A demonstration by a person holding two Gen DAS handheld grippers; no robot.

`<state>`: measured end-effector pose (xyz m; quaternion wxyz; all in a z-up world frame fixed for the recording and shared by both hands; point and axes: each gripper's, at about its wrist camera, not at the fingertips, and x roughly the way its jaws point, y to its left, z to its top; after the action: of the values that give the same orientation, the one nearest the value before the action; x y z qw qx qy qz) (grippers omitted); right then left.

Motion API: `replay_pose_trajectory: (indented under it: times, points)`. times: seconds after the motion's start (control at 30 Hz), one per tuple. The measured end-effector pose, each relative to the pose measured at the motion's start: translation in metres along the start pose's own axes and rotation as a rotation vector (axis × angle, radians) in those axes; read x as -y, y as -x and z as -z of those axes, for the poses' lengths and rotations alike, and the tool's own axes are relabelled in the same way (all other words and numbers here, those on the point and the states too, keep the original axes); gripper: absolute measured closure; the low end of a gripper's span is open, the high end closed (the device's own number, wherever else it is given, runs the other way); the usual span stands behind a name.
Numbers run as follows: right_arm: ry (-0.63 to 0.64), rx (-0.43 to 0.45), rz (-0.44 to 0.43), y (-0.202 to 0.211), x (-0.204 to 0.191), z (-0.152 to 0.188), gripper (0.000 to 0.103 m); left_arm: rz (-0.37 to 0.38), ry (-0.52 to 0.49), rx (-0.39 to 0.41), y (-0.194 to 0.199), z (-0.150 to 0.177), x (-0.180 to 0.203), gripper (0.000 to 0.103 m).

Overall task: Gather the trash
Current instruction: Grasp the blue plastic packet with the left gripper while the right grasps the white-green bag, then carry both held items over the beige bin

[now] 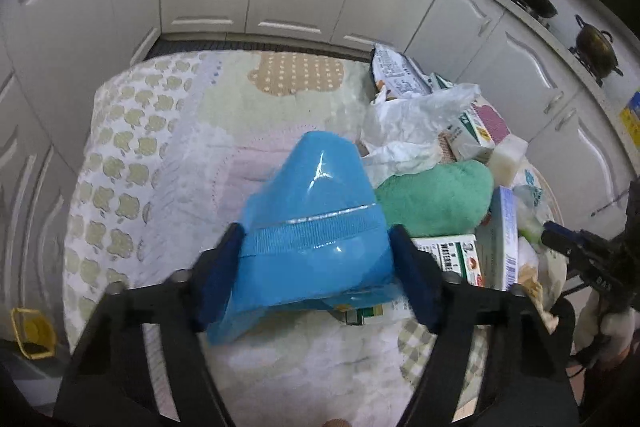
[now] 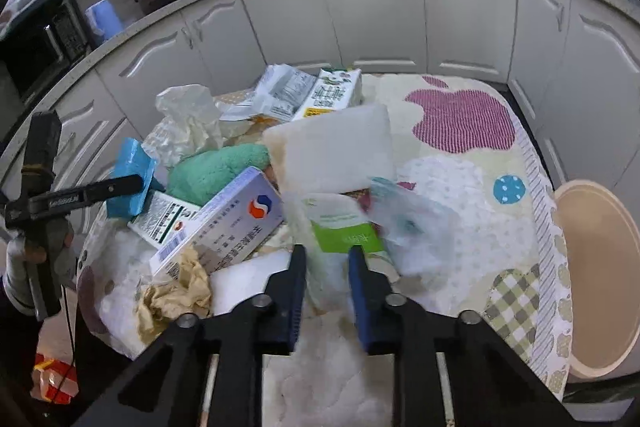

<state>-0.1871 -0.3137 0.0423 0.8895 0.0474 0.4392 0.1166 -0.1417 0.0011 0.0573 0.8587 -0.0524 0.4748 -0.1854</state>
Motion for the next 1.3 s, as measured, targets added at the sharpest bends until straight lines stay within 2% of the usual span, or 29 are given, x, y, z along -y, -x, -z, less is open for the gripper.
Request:
replay_pose_trajectory:
  times: [0.1, 0.3, 0.33, 0.37, 0.4, 0.43, 0.53, 0.63, 0.77, 0.8, 0.83, 0.87, 0.93, 1.1, 1.3]
  points:
    - [0.020, 0.018, -0.012, 0.008, -0.005, 0.001, 0.097, 0.002, -0.011, 0.006, 0.005, 0.001, 0.001, 0.043]
    - [0.075, 0.044, 0.010, 0.021, -0.012, -0.001, 0.096, -0.005, 0.015, 0.050, 0.023, -0.002, -0.001, 0.049]
    - [0.078, 0.032, 0.012, 0.019, -0.011, -0.001, 0.078, -0.005, 0.019, 0.060, 0.027, -0.003, -0.001, 0.049]
    - [0.073, 0.004, 0.010, 0.015, -0.011, -0.001, 0.066, -0.006, 0.019, 0.067, 0.031, -0.005, -0.001, 0.050]
    - [0.070, -0.005, 0.008, 0.013, -0.010, -0.001, 0.047, -0.007, 0.016, 0.074, 0.034, -0.006, 0.000, 0.050]
    - [0.077, -0.009, 0.008, 0.009, -0.010, -0.001, 0.046, -0.010, 0.013, 0.080, 0.037, -0.007, 0.001, 0.050]
    - [0.089, -0.031, 0.024, -0.003, -0.007, -0.002, 0.046, -0.004, 0.006, 0.091, 0.042, -0.007, 0.005, 0.050]
    - [-0.001, -0.066, -0.007, -0.022, 0.012, -0.011, 0.046, 0.002, -0.003, 0.095, 0.044, -0.008, 0.011, 0.050]
    - [-0.015, -0.115, -0.017, -0.042, 0.018, -0.015, 0.046, 0.008, -0.012, 0.103, 0.048, -0.008, 0.018, 0.051]
    - [-0.003, -0.116, -0.008, -0.045, 0.016, -0.014, 0.048, 0.008, -0.013, 0.103, 0.049, -0.008, 0.020, 0.051]
    - [0.019, -0.114, 0.011, -0.047, 0.012, -0.013, 0.057, 0.007, -0.014, 0.104, 0.049, -0.009, 0.021, 0.051]
    - [0.029, -0.111, 0.022, -0.047, 0.011, -0.011, 0.059, 0.007, -0.015, 0.104, 0.050, -0.009, 0.022, 0.051]
    - [0.026, -0.093, 0.010, -0.042, 0.009, -0.009, 0.074, 0.007, -0.016, 0.107, 0.052, -0.010, 0.024, 0.051]
    - [-0.005, -0.044, -0.045, -0.013, 0.011, -0.006, 0.081, 0.012, -0.027, 0.125, 0.062, -0.012, 0.031, 0.051]
    - [-0.054, 0.026, -0.150, 0.024, 0.011, -0.005, 0.081, 0.031, -0.053, 0.151, 0.075, -0.016, 0.049, 0.051]
